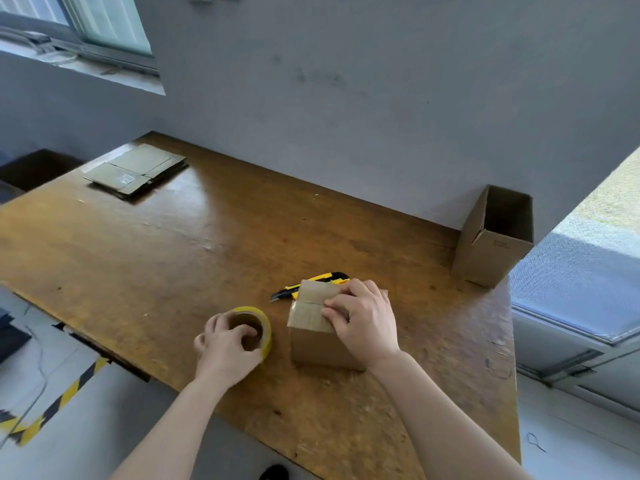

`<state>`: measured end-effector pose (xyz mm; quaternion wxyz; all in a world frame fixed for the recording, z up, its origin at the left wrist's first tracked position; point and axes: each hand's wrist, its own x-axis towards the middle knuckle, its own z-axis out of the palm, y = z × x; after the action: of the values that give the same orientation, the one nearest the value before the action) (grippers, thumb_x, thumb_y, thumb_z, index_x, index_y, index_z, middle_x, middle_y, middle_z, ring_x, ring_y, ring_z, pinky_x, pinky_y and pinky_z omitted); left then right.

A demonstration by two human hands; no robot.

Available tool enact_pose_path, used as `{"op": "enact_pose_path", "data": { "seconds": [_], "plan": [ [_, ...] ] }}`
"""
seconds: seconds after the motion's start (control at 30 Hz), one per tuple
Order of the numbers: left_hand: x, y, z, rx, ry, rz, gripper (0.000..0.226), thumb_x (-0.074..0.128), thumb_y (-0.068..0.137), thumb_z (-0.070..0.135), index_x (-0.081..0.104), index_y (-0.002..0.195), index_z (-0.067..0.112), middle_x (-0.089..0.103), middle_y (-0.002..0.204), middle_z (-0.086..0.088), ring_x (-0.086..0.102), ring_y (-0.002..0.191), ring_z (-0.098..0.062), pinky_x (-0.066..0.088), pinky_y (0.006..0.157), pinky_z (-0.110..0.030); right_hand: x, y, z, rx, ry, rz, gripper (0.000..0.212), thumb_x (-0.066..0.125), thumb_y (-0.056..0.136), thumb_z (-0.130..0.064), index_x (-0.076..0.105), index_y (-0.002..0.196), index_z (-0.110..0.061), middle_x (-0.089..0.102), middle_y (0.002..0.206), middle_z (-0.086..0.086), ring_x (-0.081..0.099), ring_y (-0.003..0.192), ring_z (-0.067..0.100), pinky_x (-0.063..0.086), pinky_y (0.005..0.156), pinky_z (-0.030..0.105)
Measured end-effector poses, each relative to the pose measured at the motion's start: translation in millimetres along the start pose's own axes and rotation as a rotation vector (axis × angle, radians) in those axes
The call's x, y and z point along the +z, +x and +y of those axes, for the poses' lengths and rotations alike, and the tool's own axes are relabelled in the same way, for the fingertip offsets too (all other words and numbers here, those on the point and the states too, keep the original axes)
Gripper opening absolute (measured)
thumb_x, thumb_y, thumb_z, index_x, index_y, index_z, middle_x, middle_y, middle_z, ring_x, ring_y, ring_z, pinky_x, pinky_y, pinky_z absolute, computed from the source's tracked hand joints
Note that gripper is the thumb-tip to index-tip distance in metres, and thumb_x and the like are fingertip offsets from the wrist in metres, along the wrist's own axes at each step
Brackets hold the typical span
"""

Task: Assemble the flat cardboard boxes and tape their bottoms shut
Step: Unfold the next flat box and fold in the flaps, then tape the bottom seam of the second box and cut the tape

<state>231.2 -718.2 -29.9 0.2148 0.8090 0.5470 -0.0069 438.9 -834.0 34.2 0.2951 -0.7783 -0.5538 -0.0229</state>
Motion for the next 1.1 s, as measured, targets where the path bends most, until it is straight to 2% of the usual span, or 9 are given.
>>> {"op": "enact_pose_path", "data": {
  "seconds": [0.13, 0.33, 0.47, 0.53, 0.6, 0.73, 0.8, 0.97, 1.1],
  "plan": [
    [18.3, -13.6, -8.1, 0.080, 0.239, 0.005, 0.051, 0.071, 0.076, 0.052, 0.056, 0.123, 0.037, 0.010, 0.158, -0.003, -0.008, 0.148, -0.028, -0.005, 0.117, -0.051, 0.0, -0.8, 0.6, -0.003, -0.003, 0.005, 0.006, 0.078, 0.077, -0.028, 0.078, 0.080, -0.023, 0.063, 0.084, -0.005, 0.056, 0.081, 0.023, 0.045, 0.072, 0.035],
    [9.4, -16.6, -12.7, 0.069, 0.222, 0.140, 0.027, 0.067, 0.089, 0.031, 0.064, 0.115, 0.034, 0.048, 0.135, 0.009, 0.022, 0.140, -0.020, 0.011, 0.117, -0.045, 0.9, -1.6, 0.8, 0.000, 0.013, 0.025, 0.006, 0.079, 0.077, -0.027, 0.079, 0.081, -0.022, 0.062, 0.083, -0.006, 0.056, 0.080, 0.022, 0.043, 0.072, 0.033],
    [-16.8, -11.6, -0.4, 0.052, -0.221, 0.195, 0.022, 0.067, 0.090, 0.029, 0.064, 0.112, 0.027, 0.059, 0.107, 0.009, 0.049, 0.119, -0.023, 0.029, 0.106, -0.041, 1.9, -1.1, 1.7, -0.001, 0.028, 0.035, 0.007, 0.081, 0.077, -0.026, 0.079, 0.082, -0.022, 0.063, 0.084, -0.006, 0.056, 0.080, 0.021, 0.042, 0.071, 0.031],
    [-36.8, -10.2, 12.3, 0.067, -0.540, 0.206, 0.012, 0.070, 0.089, 0.025, 0.065, 0.100, 0.025, 0.064, 0.092, 0.009, 0.059, 0.097, -0.024, 0.042, 0.081, -0.037, 2.1, -1.7, 2.5, 0.004, 0.053, 0.042, 0.007, 0.081, 0.077, -0.024, 0.079, 0.083, -0.021, 0.063, 0.084, -0.006, 0.056, 0.081, 0.021, 0.042, 0.072, 0.031],
    [-58.0, -12.1, 30.3, 0.129, -0.814, 0.227, 0.010, 0.070, 0.088, 0.015, 0.065, 0.089, 0.024, 0.065, 0.081, 0.004, 0.059, 0.078, -0.018, 0.042, 0.070, -0.033, 1.7, -2.4, 2.9, 0.007, 0.078, 0.041, 0.008, 0.081, 0.077, -0.024, 0.079, 0.084, -0.021, 0.064, 0.086, -0.006, 0.056, 0.082, 0.020, 0.042, 0.073, 0.030],
    [-95.1, -23.9, 70.7, 0.324, -1.194, 0.147, 0.013, 0.072, 0.080, 0.016, 0.066, 0.091, 0.019, 0.068, 0.080, 0.003, 0.060, 0.078, -0.015, 0.049, 0.075, -0.031, 0.6, -0.7, 4.9, 0.016, 0.119, 0.019, 0.010, 0.082, 0.076, -0.022, 0.079, 0.085, -0.020, 0.063, 0.088, -0.006, 0.055, 0.085, 0.020, 0.046, 0.073, 0.031],
    [-100.4, -28.7, 86.8, 0.417, -1.365, -0.018, 0.021, 0.074, 0.074, 0.019, 0.066, 0.093, 0.016, 0.068, 0.081, 0.001, 0.061, 0.078, -0.014, 0.051, 0.075, -0.025, -0.9, 0.6, 5.5, 0.031, 0.131, -0.008, 0.011, 0.081, 0.077, -0.024, 0.079, 0.087, -0.020, 0.062, 0.091, -0.007, 0.054, 0.089, 0.018, 0.044, 0.077, 0.027],
    [-79.8, -29.3, 112.3, 0.436, -1.686, -0.447, 0.056, 0.093, 0.058, 0.031, 0.065, 0.100, 0.008, 0.069, 0.087, -0.011, 0.065, 0.077, -0.018, 0.055, 0.076, -0.033, -10.4, 2.5, 7.5, 0.076, 0.208, -0.083, 0.008, 0.080, 0.077, -0.021, 0.078, 0.085, -0.017, 0.063, 0.095, -0.010, 0.049, 0.093, 0.014, 0.026, 0.082, 0.004],
    [-65.0, -21.2, 114.3, 0.357, -1.834, -0.509, 0.045, 0.091, 0.062, 0.033, 0.071, 0.097, 0.013, 0.069, 0.084, -0.006, 0.065, 0.085, -0.019, 0.046, 0.084, -0.036, -12.2, -0.4, 13.3, 0.141, 0.289, -0.052, 0.005, 0.078, 0.075, -0.016, 0.077, 0.079, -0.018, 0.064, 0.094, -0.009, 0.054, 0.092, 0.014, 0.037, 0.081, 0.017]
  ]
}}
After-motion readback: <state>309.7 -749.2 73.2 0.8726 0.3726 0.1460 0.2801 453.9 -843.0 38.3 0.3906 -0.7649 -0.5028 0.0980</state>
